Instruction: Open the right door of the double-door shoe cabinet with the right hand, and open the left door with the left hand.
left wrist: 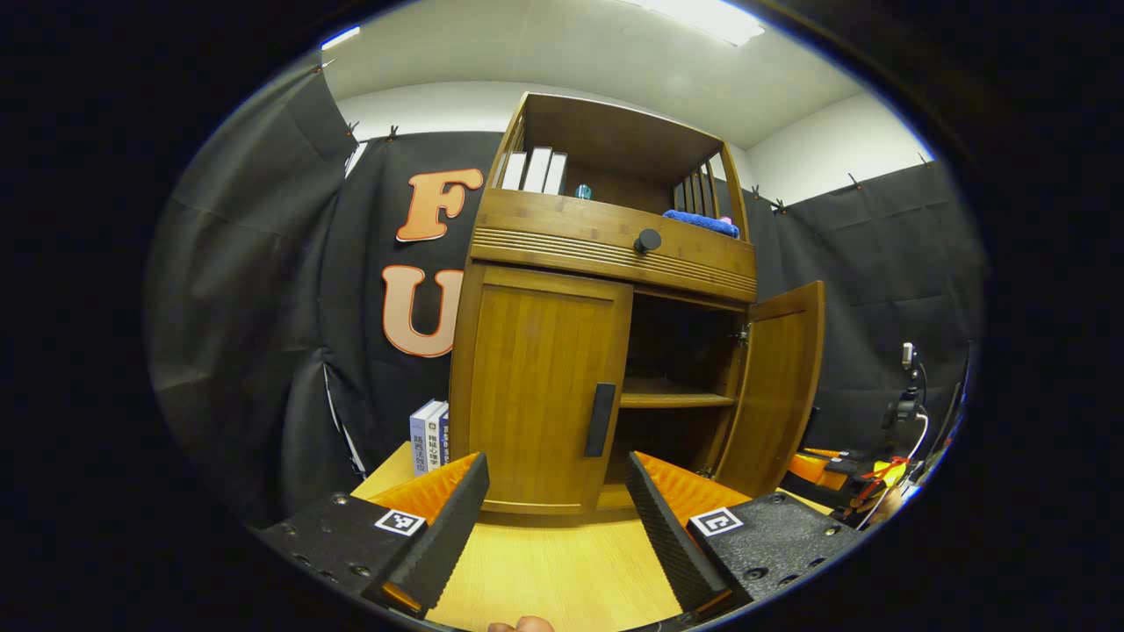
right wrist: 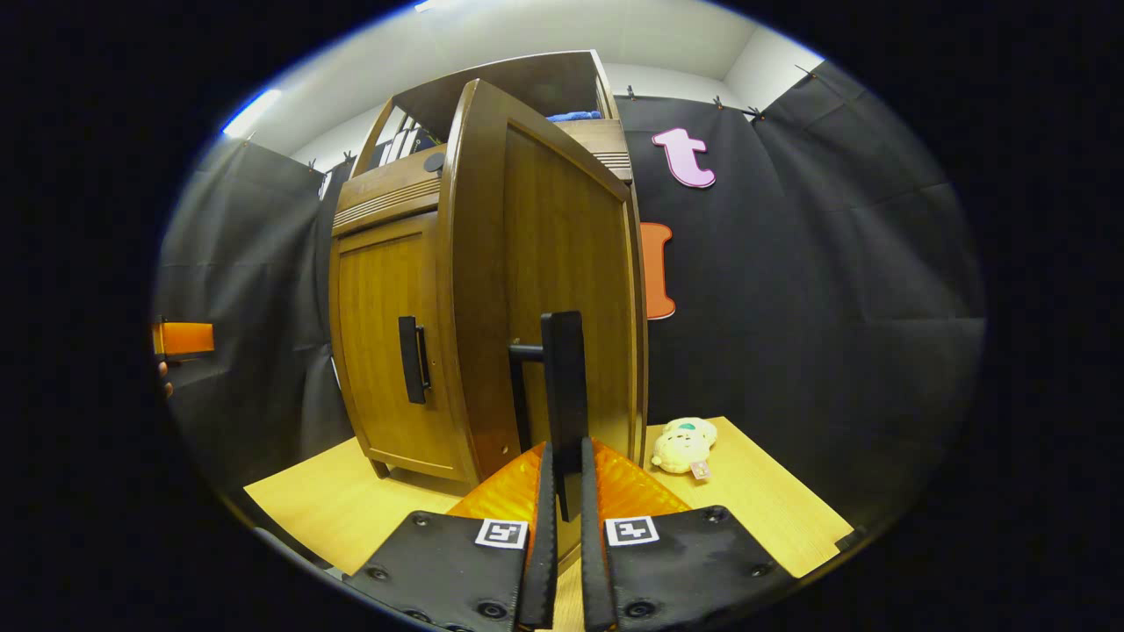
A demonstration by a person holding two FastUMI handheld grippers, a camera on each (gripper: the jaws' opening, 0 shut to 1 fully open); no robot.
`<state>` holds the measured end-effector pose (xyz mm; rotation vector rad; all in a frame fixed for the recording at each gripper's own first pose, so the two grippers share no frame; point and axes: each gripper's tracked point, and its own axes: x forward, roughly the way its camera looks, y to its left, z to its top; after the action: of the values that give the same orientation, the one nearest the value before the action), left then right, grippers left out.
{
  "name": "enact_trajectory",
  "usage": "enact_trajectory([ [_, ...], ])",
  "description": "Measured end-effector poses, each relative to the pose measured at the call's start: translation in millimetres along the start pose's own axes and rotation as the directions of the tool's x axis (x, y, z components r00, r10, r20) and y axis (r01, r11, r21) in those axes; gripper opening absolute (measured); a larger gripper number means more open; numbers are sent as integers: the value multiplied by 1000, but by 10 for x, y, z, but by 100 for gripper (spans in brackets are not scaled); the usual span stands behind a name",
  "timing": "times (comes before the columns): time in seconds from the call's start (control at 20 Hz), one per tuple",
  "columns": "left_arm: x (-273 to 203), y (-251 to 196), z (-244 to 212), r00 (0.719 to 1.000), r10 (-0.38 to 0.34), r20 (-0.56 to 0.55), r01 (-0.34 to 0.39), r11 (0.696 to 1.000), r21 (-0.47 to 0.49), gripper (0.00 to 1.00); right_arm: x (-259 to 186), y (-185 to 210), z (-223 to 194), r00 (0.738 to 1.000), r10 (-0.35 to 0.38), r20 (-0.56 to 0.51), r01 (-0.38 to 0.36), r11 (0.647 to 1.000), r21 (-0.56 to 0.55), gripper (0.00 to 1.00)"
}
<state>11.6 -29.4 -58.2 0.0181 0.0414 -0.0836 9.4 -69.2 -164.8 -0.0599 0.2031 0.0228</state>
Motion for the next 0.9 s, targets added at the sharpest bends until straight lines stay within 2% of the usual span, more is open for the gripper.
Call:
enact_trajectory([
  [0.05,33,18,-28,1000,7,-2,-7,1000,1,95,-7,-35,-17,1000,-4,-2,4,1000,11,19],
  [0.1,77,33,-55,1000,11,-7,-11,1000,-1,92,-17,-81,-28,1000,-10,-2,10,1000,22,19],
  [0.15,117,28,-94,1000,12,-14,-12,1000,-5,95,-24,-130,-22,1000,-20,0,20,999,27,19],
  [0.35,321,21,-163,1000,10,-19,-10,1000,-3,95,-113,-462,-21,996,-83,17,83,997,0,19],
  [0.45,442,27,-190,1000,21,-13,-21,1000,13,92,-155,-650,-19,993,-117,25,118,993,-15,19],
  [0.5,511,16,-204,1000,22,-8,-21,999,25,95,-183,-737,-21,992,-125,25,126,992,-12,19],
  [0.55,570,0,-239,1000,26,-8,-26,999,36,98,-200,-818,-16,991,-132,27,132,991,-5,17],
  [0.6,632,-2,-281,999,31,-13,-30,999,43,92,-226,-924,3,990,-141,29,141,990,3,15],
  [0.65,709,-25,-326,999,30,-21,-29,999,45,95,-258,-1031,17,988,-153,33,153,988,12,12],
  [0.75,841,-36,-407,999,31,-31,-30,998,48,95,-305,-1184,-3,987,-160,34,159,987,32,12],
  [0.8,908,-45,-433,999,35,-36,-33,998,50,95,-334,-1249,-18,986,-166,32,164,985,48,12],
  [0.85,990,-58,-465,998,38,-41,-36,998,52,92,-374,-1328,-22,983,-182,30,180,982,51,23],
  [0.9,1082,-79,-495,998,40,-43,-38,998,52,92,-421,-1407,-47,979,-204,29,202,978,45,12],
])
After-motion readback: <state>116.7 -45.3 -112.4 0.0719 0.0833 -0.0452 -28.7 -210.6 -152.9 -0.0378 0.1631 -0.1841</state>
